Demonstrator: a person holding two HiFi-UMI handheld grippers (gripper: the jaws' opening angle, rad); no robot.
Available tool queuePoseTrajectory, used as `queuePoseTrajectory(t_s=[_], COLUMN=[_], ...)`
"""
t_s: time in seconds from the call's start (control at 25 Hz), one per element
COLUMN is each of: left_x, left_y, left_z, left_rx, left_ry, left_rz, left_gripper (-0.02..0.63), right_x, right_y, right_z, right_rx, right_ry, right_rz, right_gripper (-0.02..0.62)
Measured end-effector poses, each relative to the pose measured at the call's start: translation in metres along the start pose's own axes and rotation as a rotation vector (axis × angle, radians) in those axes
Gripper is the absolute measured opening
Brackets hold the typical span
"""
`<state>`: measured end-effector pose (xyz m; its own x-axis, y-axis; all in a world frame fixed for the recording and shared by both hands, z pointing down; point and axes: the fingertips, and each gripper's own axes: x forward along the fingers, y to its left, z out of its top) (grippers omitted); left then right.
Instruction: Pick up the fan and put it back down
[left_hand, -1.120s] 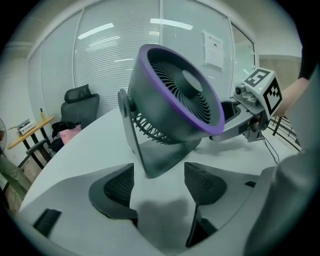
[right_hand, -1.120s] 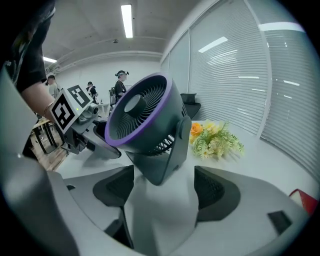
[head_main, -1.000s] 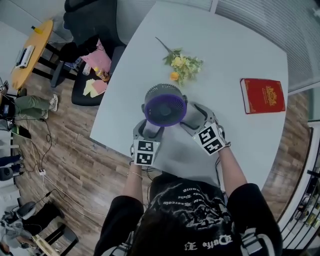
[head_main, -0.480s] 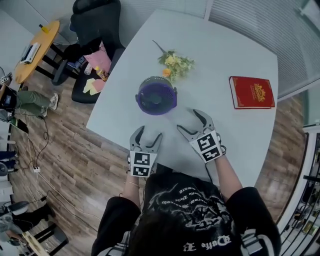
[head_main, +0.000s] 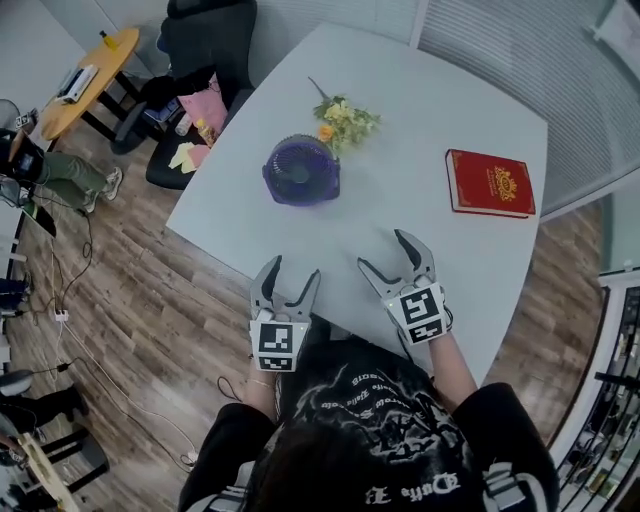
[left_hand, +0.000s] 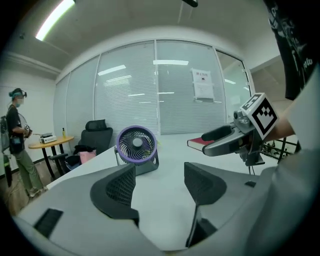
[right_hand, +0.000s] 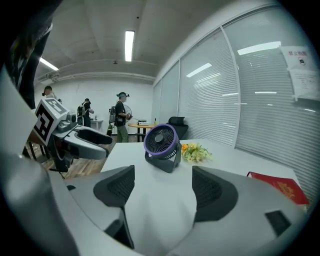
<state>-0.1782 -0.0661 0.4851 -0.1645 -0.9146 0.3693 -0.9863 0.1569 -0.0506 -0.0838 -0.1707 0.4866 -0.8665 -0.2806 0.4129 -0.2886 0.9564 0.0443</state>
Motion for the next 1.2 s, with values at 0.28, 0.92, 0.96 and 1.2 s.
queuePoseTrajectory(t_s=[0.28, 0.92, 0.96, 1.2], left_x=[-0.031, -0.054, -0.053, -0.055], left_y=[-0.030, -0.045, -0.046, -0.047], left_z=[0.001, 0.024, 0.025, 0.036], left_rx=[-0.082, -0.132, -0.128, -0.134], left_ry=[-0.063, -0.138, -0.141, -0.168], left_rz=[0.028, 0.076, 0.071, 0.039], left_gripper=[0.318, 0.090, 0.057, 0.023], right_x=[-0.041, -0.068, -0.068, -0.072], right_y=[0.023, 0.032, 0.031, 0.026], right_z=[-0.013, -0.006, -0.005, 0.005], right_rx=[-0.054, -0.104, -0.114, -0.073], right_ry=[-0.016, -0.070, -0.081, -0.095], right_rz=[0.037, 0.050, 0.047, 0.039], right_gripper=[0.351, 0.208, 0.174, 0.009])
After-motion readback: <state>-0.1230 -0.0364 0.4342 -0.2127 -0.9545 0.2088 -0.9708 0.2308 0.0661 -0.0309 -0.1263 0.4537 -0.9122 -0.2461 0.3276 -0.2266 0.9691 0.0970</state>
